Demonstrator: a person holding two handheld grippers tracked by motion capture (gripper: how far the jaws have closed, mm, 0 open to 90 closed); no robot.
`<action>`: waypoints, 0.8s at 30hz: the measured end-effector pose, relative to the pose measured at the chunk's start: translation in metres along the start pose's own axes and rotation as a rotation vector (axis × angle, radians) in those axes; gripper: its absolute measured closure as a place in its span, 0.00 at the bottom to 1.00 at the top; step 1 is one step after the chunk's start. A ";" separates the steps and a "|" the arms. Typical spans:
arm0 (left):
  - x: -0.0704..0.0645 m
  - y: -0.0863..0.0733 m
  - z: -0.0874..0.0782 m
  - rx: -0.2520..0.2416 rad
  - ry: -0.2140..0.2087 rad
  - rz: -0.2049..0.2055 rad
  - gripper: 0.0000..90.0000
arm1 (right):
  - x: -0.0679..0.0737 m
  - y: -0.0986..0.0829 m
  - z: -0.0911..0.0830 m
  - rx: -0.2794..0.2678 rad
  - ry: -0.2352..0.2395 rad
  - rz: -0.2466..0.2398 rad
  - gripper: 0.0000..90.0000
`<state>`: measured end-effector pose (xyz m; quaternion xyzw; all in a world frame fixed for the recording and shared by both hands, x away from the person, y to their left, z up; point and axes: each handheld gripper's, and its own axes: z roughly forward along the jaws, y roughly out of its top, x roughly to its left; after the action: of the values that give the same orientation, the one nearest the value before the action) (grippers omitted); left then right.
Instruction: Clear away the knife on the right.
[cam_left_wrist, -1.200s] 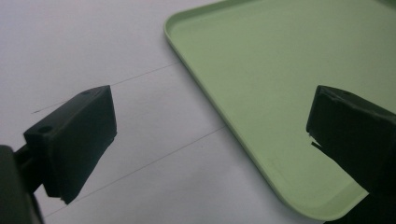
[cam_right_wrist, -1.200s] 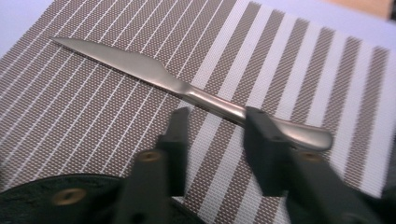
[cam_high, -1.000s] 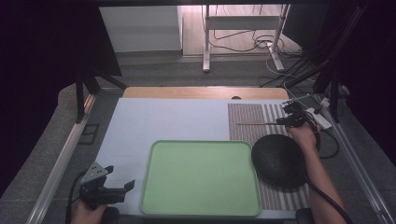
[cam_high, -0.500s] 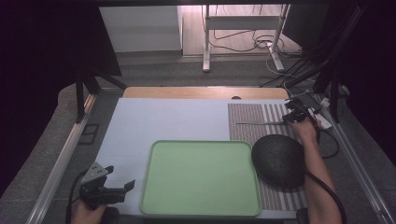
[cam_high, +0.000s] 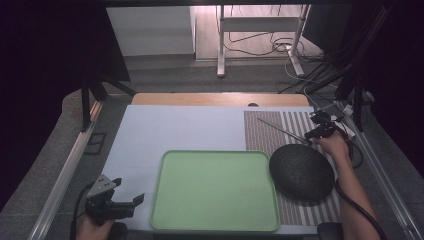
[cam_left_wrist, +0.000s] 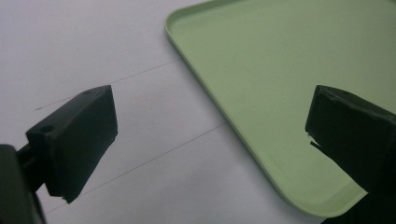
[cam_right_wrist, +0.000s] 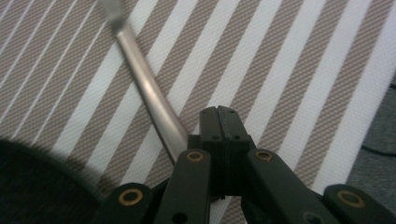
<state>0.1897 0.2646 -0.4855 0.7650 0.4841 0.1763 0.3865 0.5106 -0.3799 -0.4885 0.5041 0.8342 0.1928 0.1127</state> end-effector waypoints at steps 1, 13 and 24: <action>0.000 0.000 0.000 0.001 0.000 0.002 0.04 | 0.001 -0.002 -0.001 0.008 0.008 -0.002 1.00; -0.001 0.001 0.001 0.004 0.003 0.010 0.04 | 0.017 0.000 -0.008 0.035 0.018 -0.045 0.99; -0.001 0.001 0.001 0.009 0.005 0.010 0.04 | 0.034 0.021 -0.010 0.001 0.046 -0.008 0.22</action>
<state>0.1905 0.2627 -0.4855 0.7686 0.4821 0.1781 0.3810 0.5074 -0.3432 -0.4706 0.4962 0.8387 0.2035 0.0943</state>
